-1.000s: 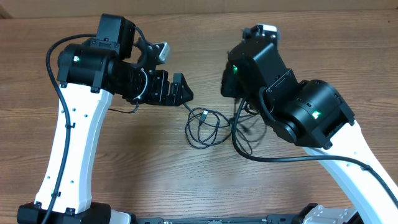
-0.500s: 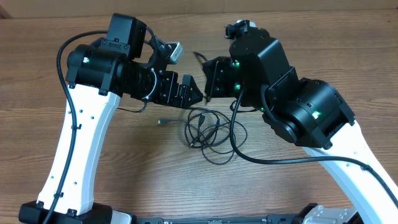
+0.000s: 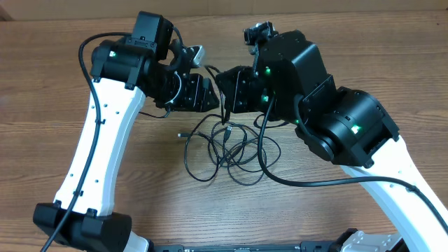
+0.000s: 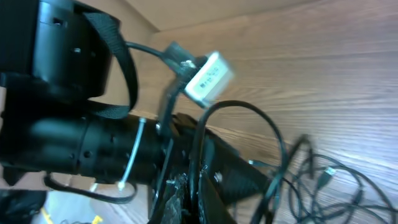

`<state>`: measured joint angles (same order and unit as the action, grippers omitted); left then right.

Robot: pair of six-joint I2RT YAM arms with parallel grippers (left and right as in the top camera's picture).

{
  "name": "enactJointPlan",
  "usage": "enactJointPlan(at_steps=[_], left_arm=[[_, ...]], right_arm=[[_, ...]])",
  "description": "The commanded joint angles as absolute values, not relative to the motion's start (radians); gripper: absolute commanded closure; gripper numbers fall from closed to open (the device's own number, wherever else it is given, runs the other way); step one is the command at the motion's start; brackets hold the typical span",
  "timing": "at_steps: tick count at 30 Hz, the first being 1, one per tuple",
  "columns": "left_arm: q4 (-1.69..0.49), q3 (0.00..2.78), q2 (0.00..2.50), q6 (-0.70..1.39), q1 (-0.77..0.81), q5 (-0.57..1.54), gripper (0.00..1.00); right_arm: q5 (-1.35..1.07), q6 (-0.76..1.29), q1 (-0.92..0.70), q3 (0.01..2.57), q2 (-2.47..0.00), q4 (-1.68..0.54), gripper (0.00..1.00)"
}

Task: Untangle cables

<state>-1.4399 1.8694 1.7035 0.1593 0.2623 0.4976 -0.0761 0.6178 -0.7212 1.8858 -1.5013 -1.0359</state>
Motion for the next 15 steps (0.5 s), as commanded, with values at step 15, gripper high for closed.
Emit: enactJointPlan(at_steps=[15], left_arm=[[-1.348, 1.886, 1.700, 0.111, 0.260, 0.535, 0.46]], right_arm=[[-0.132, 0.622, -0.709, 1.913, -1.477, -1.037, 0.96]])
